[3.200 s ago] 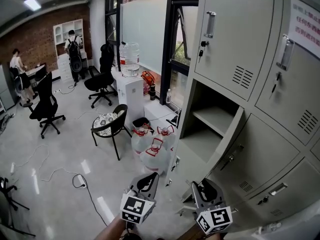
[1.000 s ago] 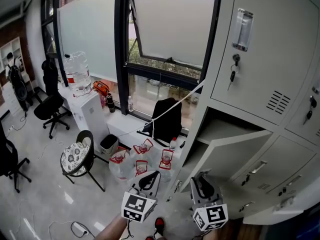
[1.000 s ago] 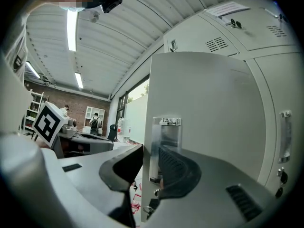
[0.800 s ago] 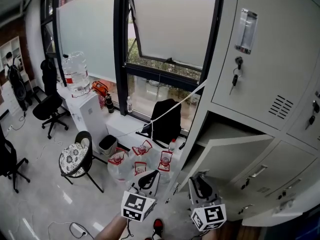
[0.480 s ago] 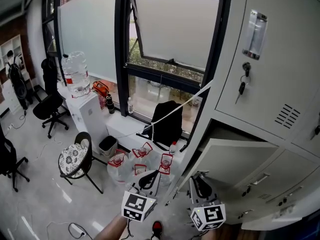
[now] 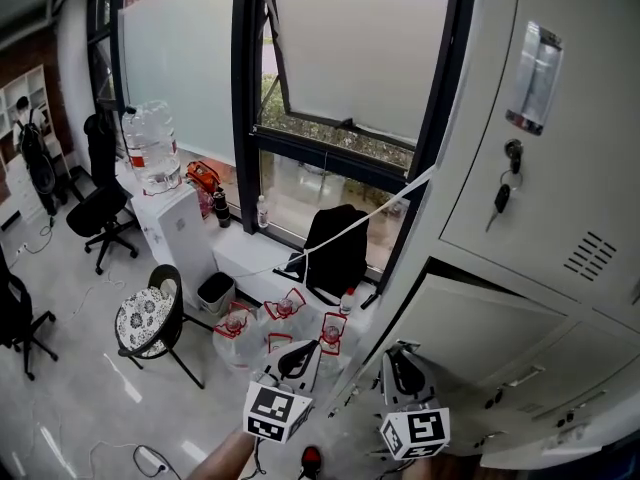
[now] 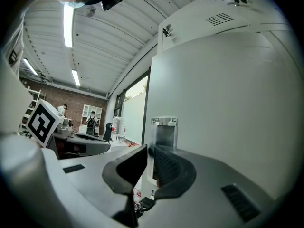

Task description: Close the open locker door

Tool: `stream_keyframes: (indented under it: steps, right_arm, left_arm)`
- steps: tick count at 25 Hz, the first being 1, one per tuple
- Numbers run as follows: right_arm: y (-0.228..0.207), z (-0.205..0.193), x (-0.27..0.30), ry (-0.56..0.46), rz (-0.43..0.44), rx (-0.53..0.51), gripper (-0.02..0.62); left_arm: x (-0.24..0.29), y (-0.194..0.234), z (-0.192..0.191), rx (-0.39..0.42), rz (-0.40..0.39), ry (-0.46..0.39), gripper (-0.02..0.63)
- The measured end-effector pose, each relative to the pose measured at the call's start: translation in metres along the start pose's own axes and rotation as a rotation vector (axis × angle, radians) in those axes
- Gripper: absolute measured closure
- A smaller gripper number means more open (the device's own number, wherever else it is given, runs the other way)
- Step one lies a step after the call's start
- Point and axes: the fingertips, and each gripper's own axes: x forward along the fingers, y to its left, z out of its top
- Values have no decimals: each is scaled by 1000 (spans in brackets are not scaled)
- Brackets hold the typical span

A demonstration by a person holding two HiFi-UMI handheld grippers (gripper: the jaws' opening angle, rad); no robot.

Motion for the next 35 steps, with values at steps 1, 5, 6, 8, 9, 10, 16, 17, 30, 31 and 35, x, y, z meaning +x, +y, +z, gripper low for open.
stream_keyframes:
  steps: [1, 5, 6, 8, 9, 10, 16, 17, 30, 31, 35]
  right_arm:
    - [-2, 0, 3, -1, 0, 0, 546]
    - [-9, 0, 12, 3, -19, 12, 546]
    - [-11, 0, 14, 5, -25, 13, 546]
    - [-14, 0, 18, 7, -36, 13, 546]
    - [-16, -1, 20, 8, -41, 14, 546]
    - [-17, 0, 22, 9, -46, 14, 545]
    - [-24, 0, 30, 11, -71, 17, 541]
    - [-25, 0, 31, 11, -76, 17, 540]
    - [-22, 0, 31, 5, -81, 9, 540]
    - [-20, 0, 30, 7, -73, 8, 540]
    - [-14, 1, 25, 4, -59, -3, 432]
  left_arm:
    - [2, 1, 0, -1, 2, 1, 584]
    - [9, 7, -2, -7, 13, 8, 584]
    - [10, 9, -2, -8, 15, 9, 584]
    - [13, 12, -3, -9, 21, 11, 584]
    - [15, 13, -3, -9, 23, 11, 584]
    - [16, 14, -3, -11, 25, 11, 584]
    - [22, 18, -4, -16, 31, 17, 584]
    - [23, 18, -5, -17, 32, 19, 584]
    - [20, 19, -6, -16, 51, 22, 584]
    - [18, 19, -5, -15, 54, 22, 584]
    - [14, 18, -3, -13, 61, 20, 584]
